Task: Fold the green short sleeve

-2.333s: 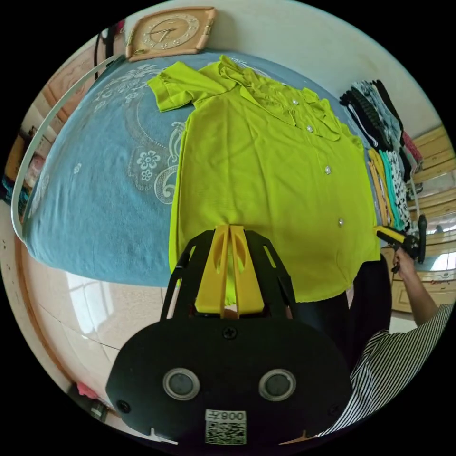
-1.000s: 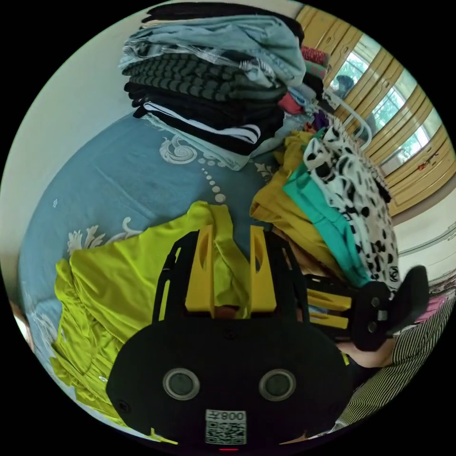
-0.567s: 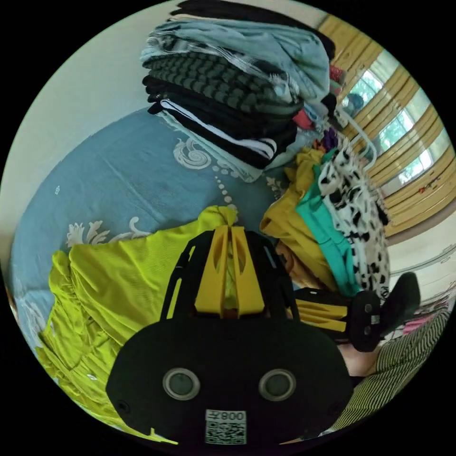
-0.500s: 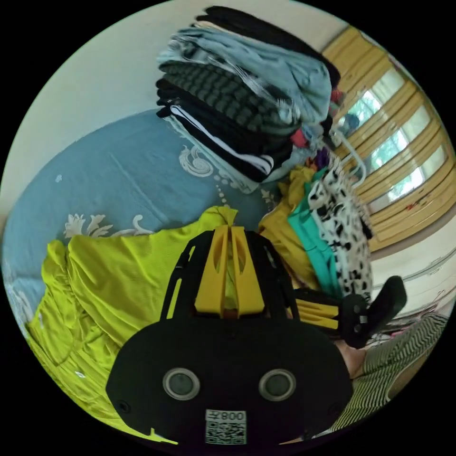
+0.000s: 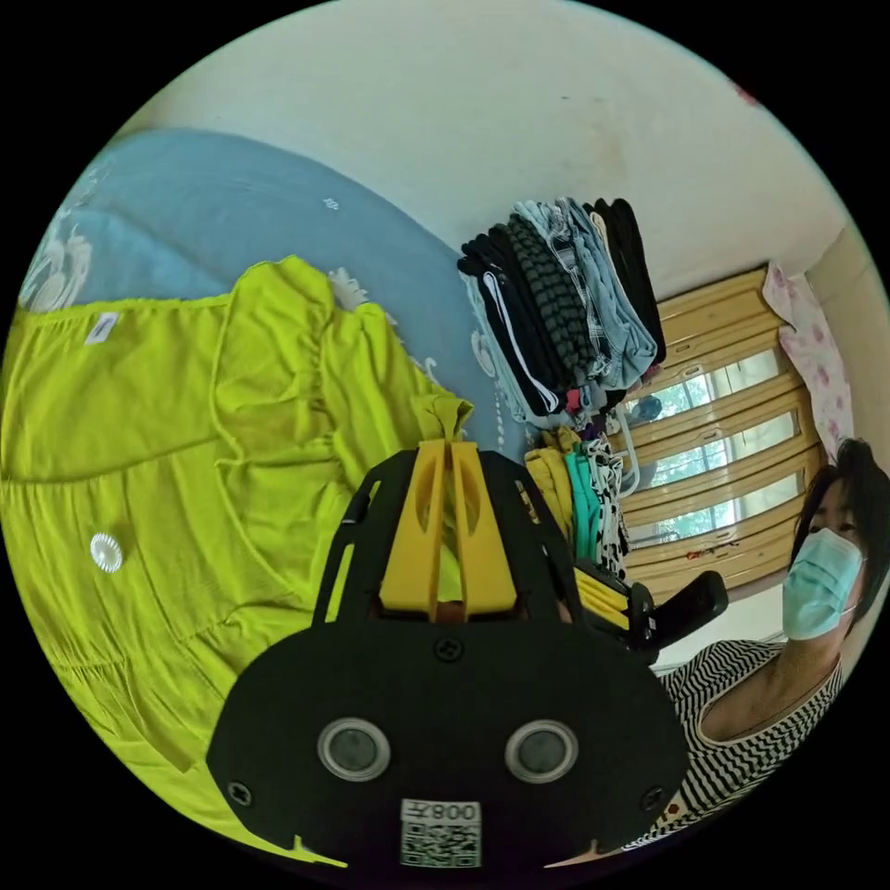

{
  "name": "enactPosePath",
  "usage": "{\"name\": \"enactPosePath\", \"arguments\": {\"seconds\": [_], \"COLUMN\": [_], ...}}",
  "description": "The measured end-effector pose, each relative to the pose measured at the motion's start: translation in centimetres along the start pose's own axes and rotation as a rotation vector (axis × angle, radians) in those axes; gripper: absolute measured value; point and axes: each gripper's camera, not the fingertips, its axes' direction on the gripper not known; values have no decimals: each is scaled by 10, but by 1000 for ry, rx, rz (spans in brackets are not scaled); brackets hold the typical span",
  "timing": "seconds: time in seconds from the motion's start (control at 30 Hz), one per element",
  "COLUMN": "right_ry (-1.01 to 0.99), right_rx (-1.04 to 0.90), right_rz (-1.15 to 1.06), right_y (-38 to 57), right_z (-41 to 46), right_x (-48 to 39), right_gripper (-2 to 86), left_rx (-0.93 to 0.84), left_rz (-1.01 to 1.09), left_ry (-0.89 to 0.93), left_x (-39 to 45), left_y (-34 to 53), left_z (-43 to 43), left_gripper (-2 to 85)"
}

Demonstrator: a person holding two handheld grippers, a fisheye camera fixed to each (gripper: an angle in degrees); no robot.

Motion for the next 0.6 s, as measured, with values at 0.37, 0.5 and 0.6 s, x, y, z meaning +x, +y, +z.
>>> {"name": "enactPosePath", "arguments": {"seconds": [0.37, 0.5, 0.6], "right_ry": [-114, -190, -238], "right_rx": [-136, -124, -93], "right_rz": [-12, 28, 77], "right_y": [-11, -14, -15], "right_z": [60, 68, 68], "right_x": [2, 15, 28], "right_gripper": [7, 16, 33], "left_rx": [47, -5, -100], "left_rz": [-9, 142, 257], "left_ry": [-126, -172, -235], "left_x": [-53, -34, -20], "left_y": [-11, -35, -62], "left_z": [-34, -15, 17], "left_gripper": [59, 69, 81]}}
